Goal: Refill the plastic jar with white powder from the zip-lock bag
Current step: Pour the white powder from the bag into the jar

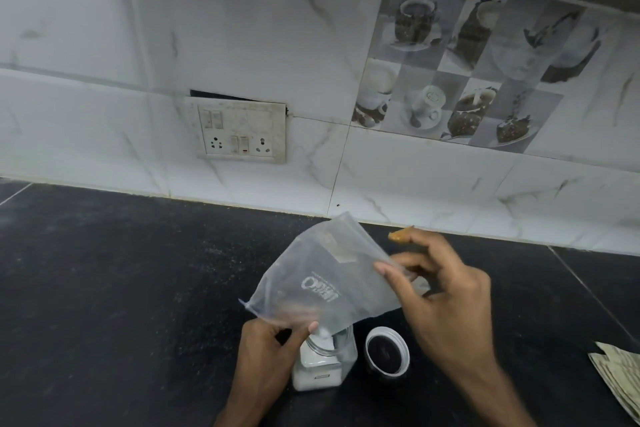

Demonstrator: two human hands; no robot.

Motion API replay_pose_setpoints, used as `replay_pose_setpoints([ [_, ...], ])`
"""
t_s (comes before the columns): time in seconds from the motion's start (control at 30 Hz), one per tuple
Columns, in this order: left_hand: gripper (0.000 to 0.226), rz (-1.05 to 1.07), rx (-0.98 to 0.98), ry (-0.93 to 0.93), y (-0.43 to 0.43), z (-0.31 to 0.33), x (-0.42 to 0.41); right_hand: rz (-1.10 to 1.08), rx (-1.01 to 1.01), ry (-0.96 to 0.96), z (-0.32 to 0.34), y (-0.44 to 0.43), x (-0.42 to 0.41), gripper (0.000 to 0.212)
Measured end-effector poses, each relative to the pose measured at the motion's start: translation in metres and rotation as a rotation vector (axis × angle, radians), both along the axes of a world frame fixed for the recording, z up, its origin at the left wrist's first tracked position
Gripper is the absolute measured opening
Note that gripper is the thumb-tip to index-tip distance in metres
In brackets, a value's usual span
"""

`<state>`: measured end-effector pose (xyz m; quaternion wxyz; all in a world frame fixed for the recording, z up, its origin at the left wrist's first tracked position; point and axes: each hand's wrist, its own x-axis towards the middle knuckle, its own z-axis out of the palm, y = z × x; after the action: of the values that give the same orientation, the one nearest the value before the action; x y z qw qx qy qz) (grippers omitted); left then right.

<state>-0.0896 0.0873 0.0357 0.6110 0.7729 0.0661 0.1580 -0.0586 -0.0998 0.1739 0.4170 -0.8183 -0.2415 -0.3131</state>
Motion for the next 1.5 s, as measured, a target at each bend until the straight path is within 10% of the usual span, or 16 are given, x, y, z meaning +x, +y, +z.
replay_pose_setpoints([
  [1.5,0.022,-0.093,0.113,-0.057,0.016,-0.005,0.02,-0.194,0.168,0.043,-0.009,-0.024,0.012,0.036],
])
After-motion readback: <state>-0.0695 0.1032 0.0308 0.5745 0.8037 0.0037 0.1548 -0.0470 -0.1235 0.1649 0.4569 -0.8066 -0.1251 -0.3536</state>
